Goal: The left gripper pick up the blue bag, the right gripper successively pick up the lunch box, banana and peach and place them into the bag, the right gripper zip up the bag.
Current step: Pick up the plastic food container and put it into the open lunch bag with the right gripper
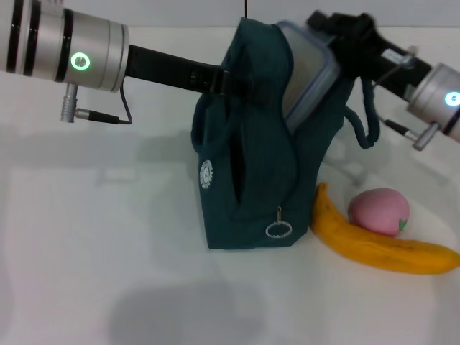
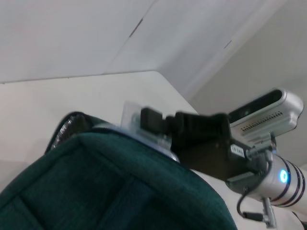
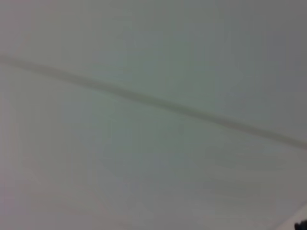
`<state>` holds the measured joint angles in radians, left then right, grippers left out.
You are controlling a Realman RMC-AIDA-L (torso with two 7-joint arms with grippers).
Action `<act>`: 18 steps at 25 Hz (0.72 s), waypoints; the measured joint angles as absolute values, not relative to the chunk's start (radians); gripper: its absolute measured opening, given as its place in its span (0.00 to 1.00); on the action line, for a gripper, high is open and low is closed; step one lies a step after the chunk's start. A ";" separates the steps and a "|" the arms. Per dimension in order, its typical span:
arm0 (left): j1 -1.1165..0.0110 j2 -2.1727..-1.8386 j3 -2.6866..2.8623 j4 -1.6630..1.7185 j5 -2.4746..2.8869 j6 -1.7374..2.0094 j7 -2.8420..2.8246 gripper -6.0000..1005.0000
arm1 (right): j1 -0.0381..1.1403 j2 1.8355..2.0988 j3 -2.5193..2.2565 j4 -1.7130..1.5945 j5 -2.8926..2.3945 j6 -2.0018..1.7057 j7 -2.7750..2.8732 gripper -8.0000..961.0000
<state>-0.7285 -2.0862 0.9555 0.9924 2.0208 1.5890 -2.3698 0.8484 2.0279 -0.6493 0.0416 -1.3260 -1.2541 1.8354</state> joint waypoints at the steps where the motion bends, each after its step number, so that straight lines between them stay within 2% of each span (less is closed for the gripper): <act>1: -0.727 -2.086 0.954 0.992 2.021 1.587 -2.365 0.07 | 0.858 2.028 -0.649 0.043 -1.353 -1.254 1.831 0.14; 10: -0.705 -2.078 0.946 0.991 2.028 1.537 -2.350 0.07 | 0.870 2.028 -0.649 0.029 -1.442 -1.260 1.772 0.14; 18: -0.699 -2.067 0.946 0.991 2.028 1.522 -2.350 0.07 | 0.813 2.028 -0.692 -0.047 -1.447 -1.268 1.727 0.14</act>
<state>-0.6994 -2.0666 0.9456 0.9908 2.0284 1.5223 -2.3500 0.8130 2.0278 -0.6922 -0.0473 -1.4468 -1.2684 1.7273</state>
